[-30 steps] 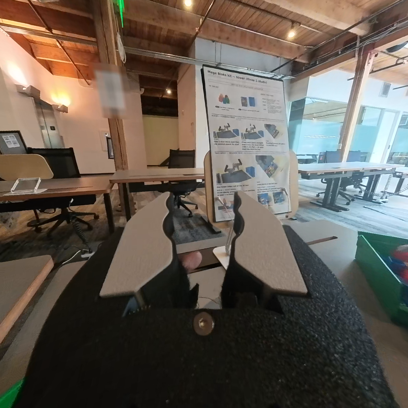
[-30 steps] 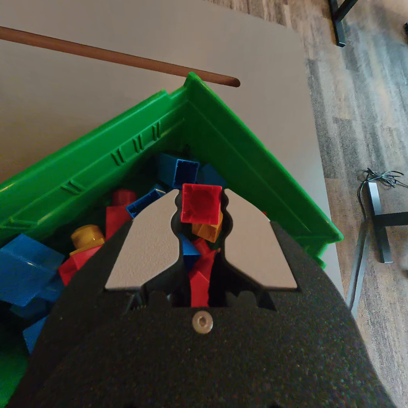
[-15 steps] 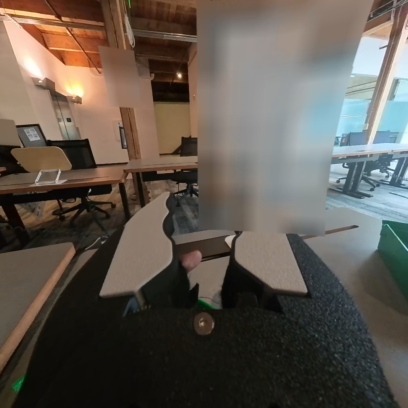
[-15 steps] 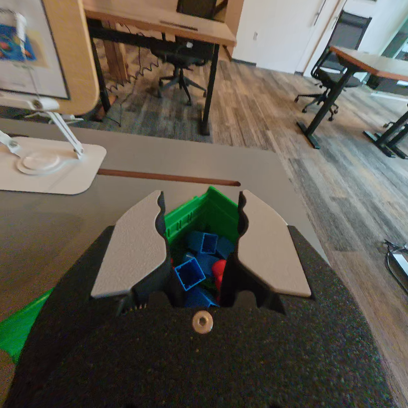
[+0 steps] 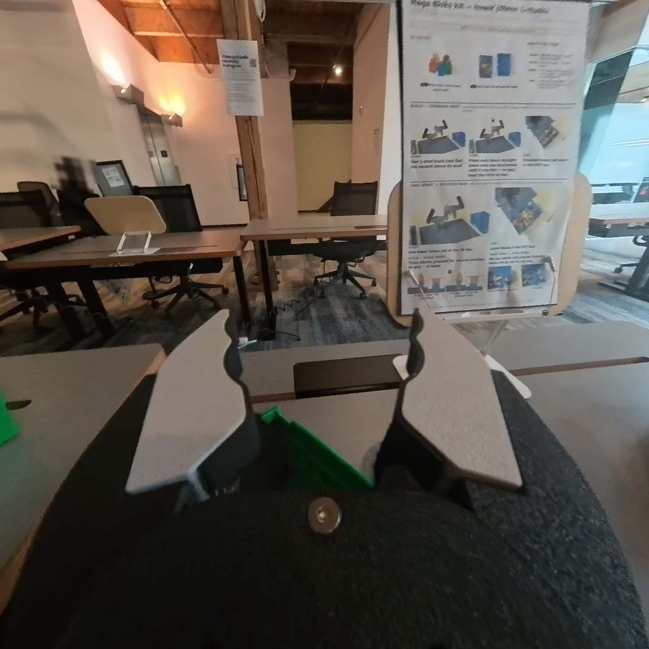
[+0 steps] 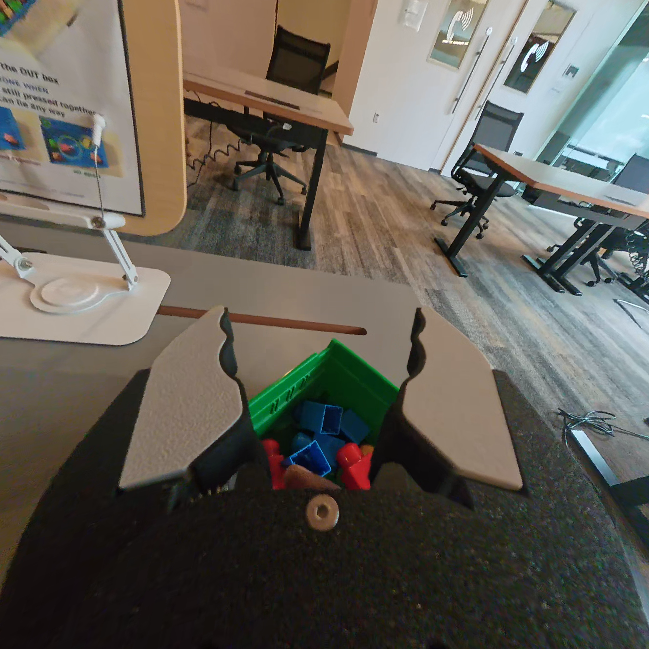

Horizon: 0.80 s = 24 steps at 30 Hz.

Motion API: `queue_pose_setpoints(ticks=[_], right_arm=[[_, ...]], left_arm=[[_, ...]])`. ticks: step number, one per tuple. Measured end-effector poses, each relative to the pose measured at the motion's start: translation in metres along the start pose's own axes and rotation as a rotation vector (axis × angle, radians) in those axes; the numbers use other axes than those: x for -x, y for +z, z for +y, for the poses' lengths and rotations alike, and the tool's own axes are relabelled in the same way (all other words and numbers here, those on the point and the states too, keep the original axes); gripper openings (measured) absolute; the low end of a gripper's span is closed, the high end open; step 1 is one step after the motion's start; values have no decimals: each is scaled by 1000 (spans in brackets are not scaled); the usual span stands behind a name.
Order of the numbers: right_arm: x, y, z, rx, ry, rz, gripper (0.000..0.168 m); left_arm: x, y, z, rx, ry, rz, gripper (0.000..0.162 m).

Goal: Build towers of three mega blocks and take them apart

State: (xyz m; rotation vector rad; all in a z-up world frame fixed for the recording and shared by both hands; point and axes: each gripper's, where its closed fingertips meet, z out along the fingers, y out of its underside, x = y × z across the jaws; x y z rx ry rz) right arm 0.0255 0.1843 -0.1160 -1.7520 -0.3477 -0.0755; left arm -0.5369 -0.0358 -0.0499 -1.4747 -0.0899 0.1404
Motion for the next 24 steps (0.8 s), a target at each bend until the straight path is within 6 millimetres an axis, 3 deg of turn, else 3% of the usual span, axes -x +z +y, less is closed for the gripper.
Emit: queue_pose_setpoints(ticks=[6, 12, 16, 24], right_arm=[[5, -6, -15, -62, -1, -6, 102], [4, -7, -23, -108, -23, 26, 126], [-1, -10, -29, -138, 9, 60, 146], [-5, -21, -45, -212, 81, 93, 147]], left_arm=[[14, 3, 1, -11, -45, -69, 117], [16, -1, 0, -24, -42, -59, 119], [23, 1, 9, 33, -30, -98, 136], [39, 0, 13, 68, 16, -220, 146]])
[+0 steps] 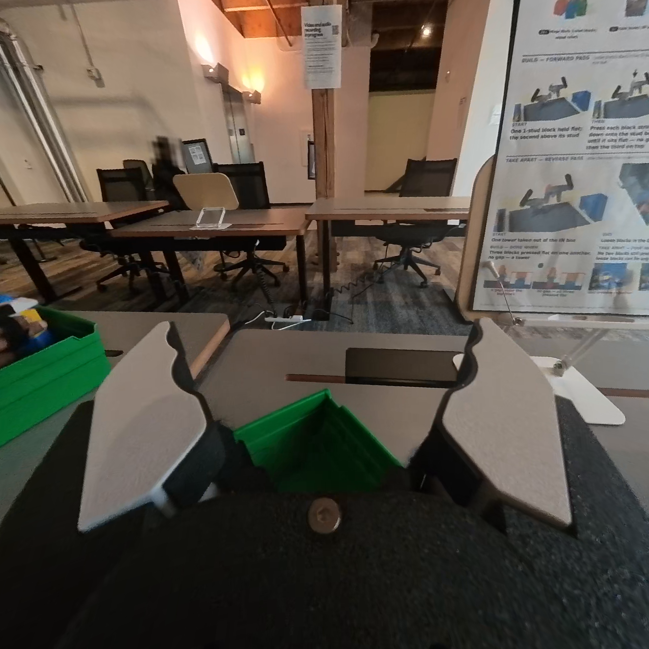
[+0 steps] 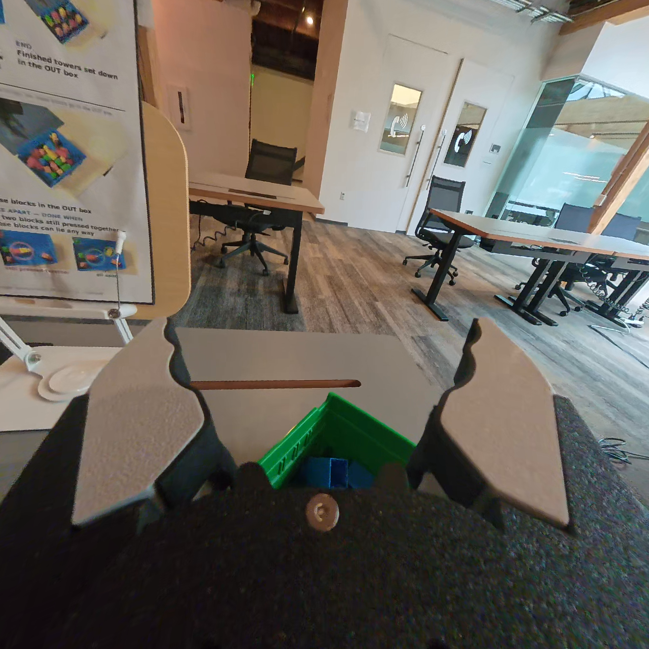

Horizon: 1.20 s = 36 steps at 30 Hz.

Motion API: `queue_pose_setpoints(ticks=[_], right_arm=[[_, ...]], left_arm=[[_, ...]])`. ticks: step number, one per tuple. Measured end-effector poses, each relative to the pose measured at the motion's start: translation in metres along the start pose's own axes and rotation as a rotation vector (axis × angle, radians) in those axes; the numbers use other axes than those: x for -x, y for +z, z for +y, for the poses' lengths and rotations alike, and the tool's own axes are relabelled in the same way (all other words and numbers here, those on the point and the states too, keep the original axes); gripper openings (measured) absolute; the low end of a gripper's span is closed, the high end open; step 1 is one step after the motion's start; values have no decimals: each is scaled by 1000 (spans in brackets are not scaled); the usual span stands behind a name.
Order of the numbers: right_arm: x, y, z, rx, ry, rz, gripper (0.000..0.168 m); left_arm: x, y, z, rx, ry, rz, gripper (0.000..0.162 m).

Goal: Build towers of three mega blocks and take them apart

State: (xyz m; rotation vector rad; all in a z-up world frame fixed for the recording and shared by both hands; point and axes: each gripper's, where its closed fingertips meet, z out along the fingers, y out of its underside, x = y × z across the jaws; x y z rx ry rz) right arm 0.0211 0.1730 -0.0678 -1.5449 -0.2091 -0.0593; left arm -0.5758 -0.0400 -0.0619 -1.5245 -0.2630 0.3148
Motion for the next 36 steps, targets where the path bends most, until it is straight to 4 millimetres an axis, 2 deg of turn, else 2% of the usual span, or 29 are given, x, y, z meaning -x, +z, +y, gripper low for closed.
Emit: queue_pose_setpoints(ticks=[20, 26, 36], right_arm=[[32, 7, -3, 38, -95, -31, 147], [47, 12, 2, 66, -201, -56, 145], [74, 16, 7, 91, -302, -136, 127]], left_arm=[[4, -1, 0, 7, 23, -34, 145], [3, 2, 3, 25, 47, -38, 143], [-14, 7, 8, 53, 128, 4, 125]])
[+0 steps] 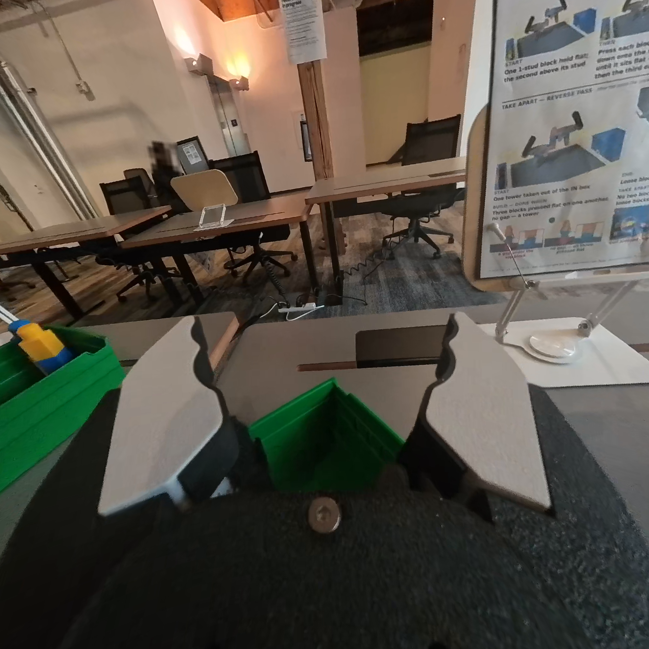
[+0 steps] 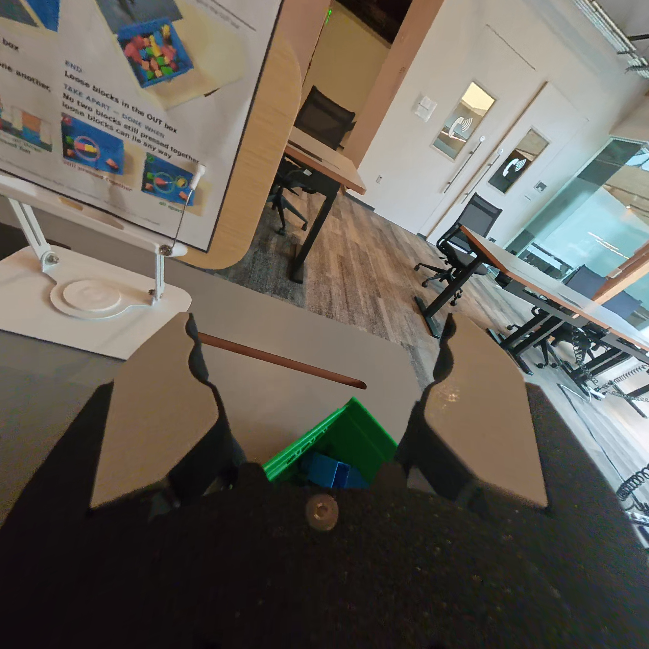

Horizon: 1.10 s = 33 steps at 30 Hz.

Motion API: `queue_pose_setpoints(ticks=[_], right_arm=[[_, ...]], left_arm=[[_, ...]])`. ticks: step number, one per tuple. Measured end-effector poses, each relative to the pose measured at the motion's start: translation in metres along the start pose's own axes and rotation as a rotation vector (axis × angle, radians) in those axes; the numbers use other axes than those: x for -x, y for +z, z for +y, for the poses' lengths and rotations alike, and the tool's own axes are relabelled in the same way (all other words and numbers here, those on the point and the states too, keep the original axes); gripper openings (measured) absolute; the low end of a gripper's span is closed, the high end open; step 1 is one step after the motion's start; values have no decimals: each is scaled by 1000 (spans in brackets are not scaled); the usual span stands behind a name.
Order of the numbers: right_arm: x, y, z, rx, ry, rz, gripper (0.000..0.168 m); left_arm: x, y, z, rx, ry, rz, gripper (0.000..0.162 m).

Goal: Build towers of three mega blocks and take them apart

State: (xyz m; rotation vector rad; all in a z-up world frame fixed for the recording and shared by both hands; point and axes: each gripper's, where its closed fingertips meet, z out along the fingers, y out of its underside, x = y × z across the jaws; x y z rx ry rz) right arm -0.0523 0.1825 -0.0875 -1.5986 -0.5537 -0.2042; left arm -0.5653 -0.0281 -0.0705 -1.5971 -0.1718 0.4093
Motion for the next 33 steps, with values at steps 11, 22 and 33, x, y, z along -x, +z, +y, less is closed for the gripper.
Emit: queue_pose_setpoints(ticks=[11, 22, 33], right_arm=[[24, -7, -12, -33, 20, -139, 104], [22, -53, -27, -41, -18, -207, 102], [-14, -121, 40, 49, 8, -131, 102]], left_arm=[[-22, -11, -18, -40, 51, 69, 98], [2, -74, -48, -72, 72, 40, 86], [35, -136, 18, 45, 47, -29, 87]])
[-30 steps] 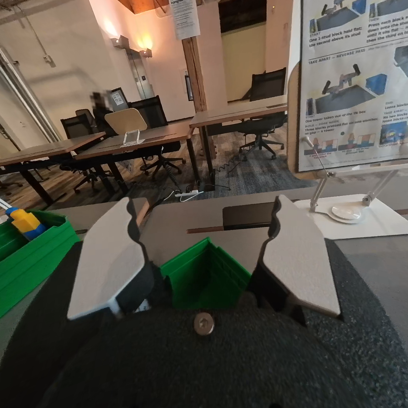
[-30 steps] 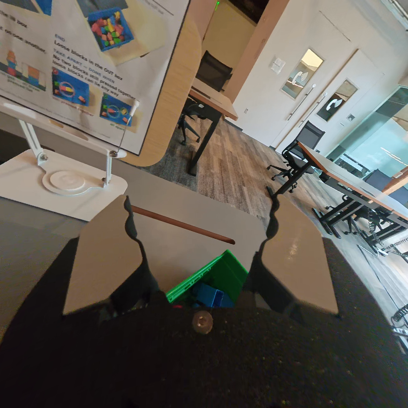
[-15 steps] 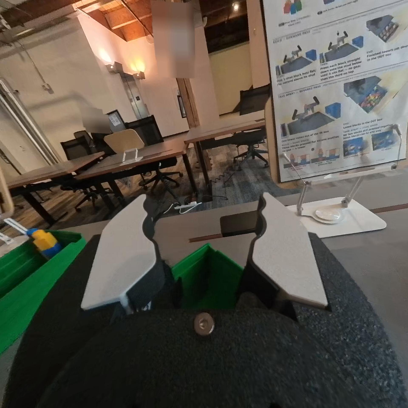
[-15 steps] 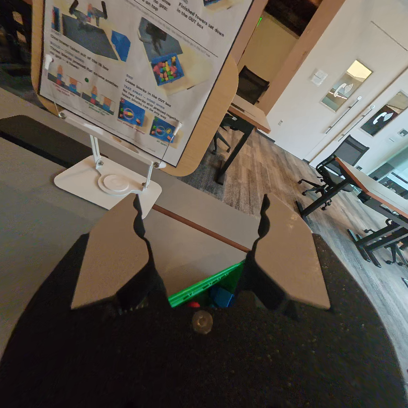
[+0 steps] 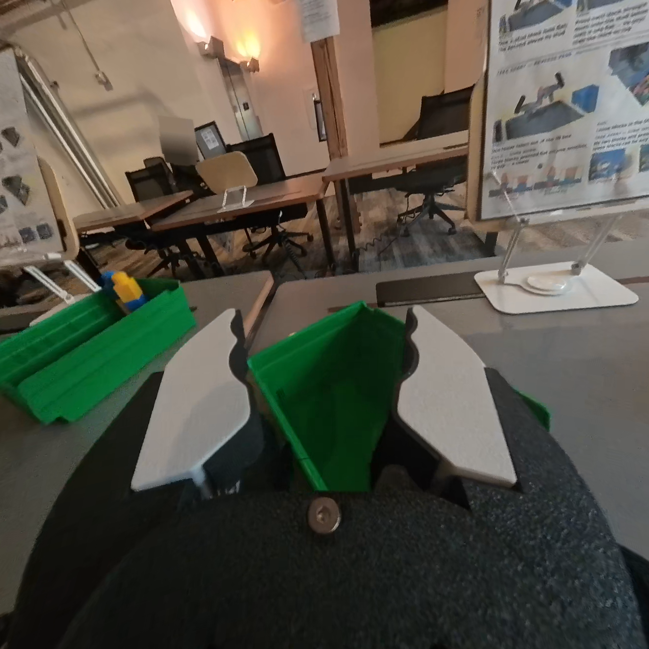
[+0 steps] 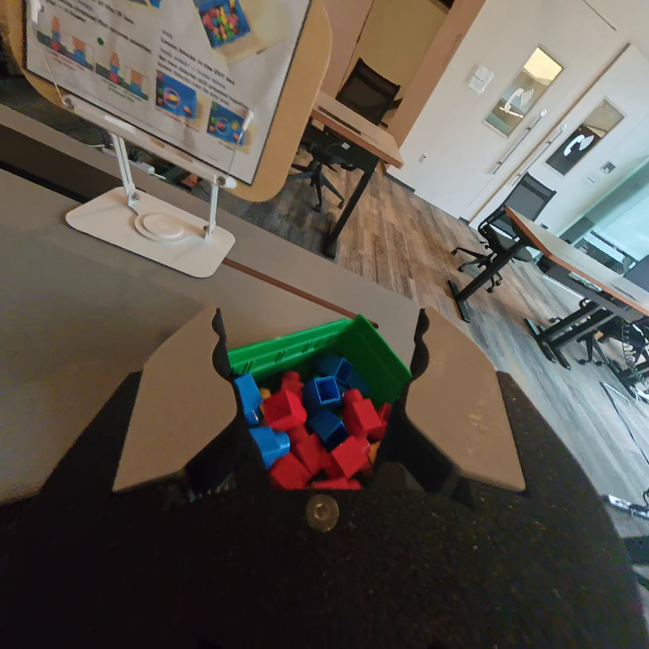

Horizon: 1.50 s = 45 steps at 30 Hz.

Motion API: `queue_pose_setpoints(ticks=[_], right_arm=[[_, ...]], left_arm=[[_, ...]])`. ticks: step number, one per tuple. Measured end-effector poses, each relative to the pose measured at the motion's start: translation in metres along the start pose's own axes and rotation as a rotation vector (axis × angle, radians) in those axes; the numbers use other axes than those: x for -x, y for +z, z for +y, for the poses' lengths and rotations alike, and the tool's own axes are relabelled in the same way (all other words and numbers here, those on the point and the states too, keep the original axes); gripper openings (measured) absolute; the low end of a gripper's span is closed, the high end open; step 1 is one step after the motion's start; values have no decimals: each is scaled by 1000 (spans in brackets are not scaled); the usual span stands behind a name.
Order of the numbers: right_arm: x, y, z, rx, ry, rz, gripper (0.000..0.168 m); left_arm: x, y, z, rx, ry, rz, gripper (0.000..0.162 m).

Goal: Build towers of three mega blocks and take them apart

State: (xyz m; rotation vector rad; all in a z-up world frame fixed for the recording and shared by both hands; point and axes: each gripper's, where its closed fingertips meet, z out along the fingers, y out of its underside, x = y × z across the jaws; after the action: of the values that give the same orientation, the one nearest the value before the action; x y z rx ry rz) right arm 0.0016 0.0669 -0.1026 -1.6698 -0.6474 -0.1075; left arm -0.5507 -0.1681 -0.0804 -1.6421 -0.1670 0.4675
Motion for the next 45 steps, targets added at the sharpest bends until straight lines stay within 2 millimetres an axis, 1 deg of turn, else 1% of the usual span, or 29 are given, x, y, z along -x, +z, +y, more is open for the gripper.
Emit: queue_pose_setpoints(ticks=[7, 11, 16, 19, 22, 24, 27, 30, 33, 35, 36, 40, 45], right_arm=[[-18, -37, 56, 62, 75, 81, 102], [-27, -52, 86, 102, 110, 142, 102], [-48, -68, 125, 177, 140, 271, 106], [-45, -69, 140, 174, 222, 249, 108], [-35, -64, 150, 170, 275, 201, 108], [-27, -59, 160, 198, 290, 175, 108], [-17, -51, 180, 276, 298, 145, 106], [-4, -45, 194, 331, 313, 92, 97], [3, -44, 205, 379, 284, 78, 79], [5, -44, 213, 425, 236, 71, 60], [7, -43, 213, 422, 219, 57, 54], [5, -44, 214, 429, 198, 66, 48], [-7, -50, 221, 451, 158, 104, 38]], left_arm=[[9, -22, 56, 93, -40, -33, 86], [7, -31, 88, 138, -57, -29, 91], [2, -36, 124, 183, -92, -26, 97], [0, -35, 144, 227, -93, -36, 96], [-3, -30, 164, 269, -102, -42, 94], [-3, -27, 175, 293, -99, -58, 93], [-7, -23, 186, 323, -100, -52, 92], [-10, -20, 194, 348, -93, -44, 90], [-14, -17, 199, 362, -90, -30, 83], [-16, -15, 202, 372, -75, -22, 71], [-17, -14, 204, 377, -66, -23, 65], [-23, -12, 206, 365, -74, 6, 45], [-18, -12, 206, 354, -81, -9, 37]])
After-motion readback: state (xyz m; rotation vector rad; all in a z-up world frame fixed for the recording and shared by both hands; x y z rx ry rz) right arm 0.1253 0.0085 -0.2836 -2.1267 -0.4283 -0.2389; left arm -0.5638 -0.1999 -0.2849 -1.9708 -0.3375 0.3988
